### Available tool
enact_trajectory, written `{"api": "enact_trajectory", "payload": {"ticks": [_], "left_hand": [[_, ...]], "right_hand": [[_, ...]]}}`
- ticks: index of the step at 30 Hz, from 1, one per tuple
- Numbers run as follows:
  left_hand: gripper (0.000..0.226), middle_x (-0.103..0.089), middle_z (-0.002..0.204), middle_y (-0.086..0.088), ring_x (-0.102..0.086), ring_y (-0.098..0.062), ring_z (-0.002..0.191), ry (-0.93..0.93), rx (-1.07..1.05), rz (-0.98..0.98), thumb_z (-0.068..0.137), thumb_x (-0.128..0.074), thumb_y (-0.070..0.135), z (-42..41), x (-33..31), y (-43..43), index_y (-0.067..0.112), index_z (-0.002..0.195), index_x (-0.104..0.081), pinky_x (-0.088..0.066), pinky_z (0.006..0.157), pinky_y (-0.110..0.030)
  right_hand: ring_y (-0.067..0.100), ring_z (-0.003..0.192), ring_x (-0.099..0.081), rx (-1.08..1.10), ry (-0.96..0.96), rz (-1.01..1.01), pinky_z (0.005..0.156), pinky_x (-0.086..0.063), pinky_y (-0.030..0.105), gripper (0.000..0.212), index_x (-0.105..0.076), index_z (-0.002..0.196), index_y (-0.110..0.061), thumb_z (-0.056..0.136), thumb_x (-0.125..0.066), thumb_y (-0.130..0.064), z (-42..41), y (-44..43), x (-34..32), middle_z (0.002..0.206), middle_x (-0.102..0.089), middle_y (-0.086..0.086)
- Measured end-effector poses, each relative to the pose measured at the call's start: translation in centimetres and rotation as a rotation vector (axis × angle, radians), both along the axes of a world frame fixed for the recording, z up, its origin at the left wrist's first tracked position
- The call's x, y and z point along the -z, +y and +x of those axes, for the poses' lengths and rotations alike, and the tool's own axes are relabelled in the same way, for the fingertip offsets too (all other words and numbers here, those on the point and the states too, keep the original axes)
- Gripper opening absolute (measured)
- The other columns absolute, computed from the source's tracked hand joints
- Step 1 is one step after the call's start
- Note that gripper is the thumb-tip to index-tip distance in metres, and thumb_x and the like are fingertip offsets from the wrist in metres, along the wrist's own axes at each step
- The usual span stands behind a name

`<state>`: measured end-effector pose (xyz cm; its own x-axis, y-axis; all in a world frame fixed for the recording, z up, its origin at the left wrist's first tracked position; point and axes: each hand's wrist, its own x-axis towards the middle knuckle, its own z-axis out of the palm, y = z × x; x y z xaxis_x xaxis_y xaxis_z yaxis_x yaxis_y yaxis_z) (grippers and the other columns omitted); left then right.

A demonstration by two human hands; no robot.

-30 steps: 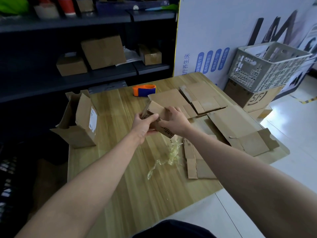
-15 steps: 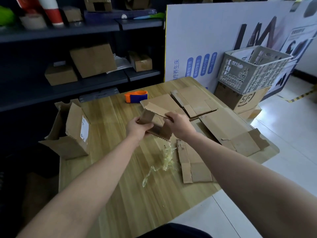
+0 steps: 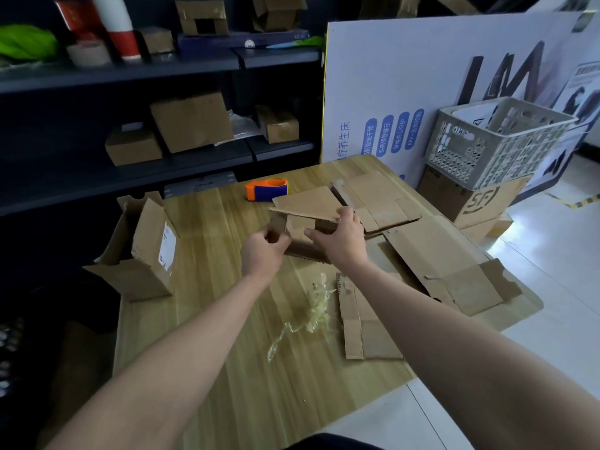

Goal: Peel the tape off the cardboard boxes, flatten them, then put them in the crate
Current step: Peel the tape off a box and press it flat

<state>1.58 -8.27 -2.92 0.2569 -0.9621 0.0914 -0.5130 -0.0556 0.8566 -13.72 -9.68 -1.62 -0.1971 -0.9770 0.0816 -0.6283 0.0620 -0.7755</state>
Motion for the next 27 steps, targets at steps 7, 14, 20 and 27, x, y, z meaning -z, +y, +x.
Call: {"api": "enact_trajectory", "payload": {"ticks": [7, 14, 20, 27], "left_hand": [[0.029, -0.066, 0.086, -0.013, -0.065, -0.029, 0.085, 0.290, -0.051, -0.040, 0.101, -0.038, 0.028, 0.4, 0.9, 0.1, 0.020, 0.081, -0.058, -0.056, 0.079, -0.047], [0.039, -0.064, 0.109, -0.007, -0.061, -0.023, 0.107, 0.730, -0.228, 0.033, 0.100, -0.038, 0.036, -0.5, 0.0, -0.5, 0.010, 0.121, -0.059, -0.050, 0.096, -0.043], [0.023, -0.069, 0.101, -0.002, -0.068, -0.019, 0.089, 0.951, -0.082, 0.090, 0.091, -0.056, 0.045, -0.4, -1.2, -1.3, 0.027, 0.102, -0.062, -0.058, 0.078, -0.038], [0.038, -0.063, 0.112, -0.013, -0.064, -0.026, 0.092, 0.853, -0.340, 0.279, 0.083, -0.067, 0.005, 3.2, 1.1, -1.6, 0.003, 0.117, -0.051, -0.055, 0.080, -0.041]], "right_hand": [[0.025, 0.105, -0.052, 0.153, -0.169, 0.104, 0.085, -0.047, 0.033, 0.072, -0.039, 0.127, -0.011, 0.069, -0.078, -0.027, 0.2, -0.5, 0.1, 0.120, -0.049, 0.007], [0.019, 0.092, -0.058, -0.044, -0.106, 0.120, 0.065, -0.050, 0.022, 0.047, -0.051, 0.131, -0.008, 0.084, -0.056, -0.005, 0.6, 0.1, -0.4, 0.112, -0.060, 0.008], [0.024, 0.099, -0.061, -0.294, -0.056, 0.079, 0.078, -0.048, 0.024, 0.046, -0.061, 0.124, -0.011, 0.084, -0.045, 0.005, 2.5, 1.8, -0.3, 0.113, -0.065, 0.010], [0.015, 0.115, -0.054, -0.351, -0.218, 0.272, 0.096, -0.043, 0.028, 0.041, -0.054, 0.130, -0.011, 0.090, -0.059, -0.020, 2.1, 0.9, 0.3, 0.127, -0.059, 0.003]]}}
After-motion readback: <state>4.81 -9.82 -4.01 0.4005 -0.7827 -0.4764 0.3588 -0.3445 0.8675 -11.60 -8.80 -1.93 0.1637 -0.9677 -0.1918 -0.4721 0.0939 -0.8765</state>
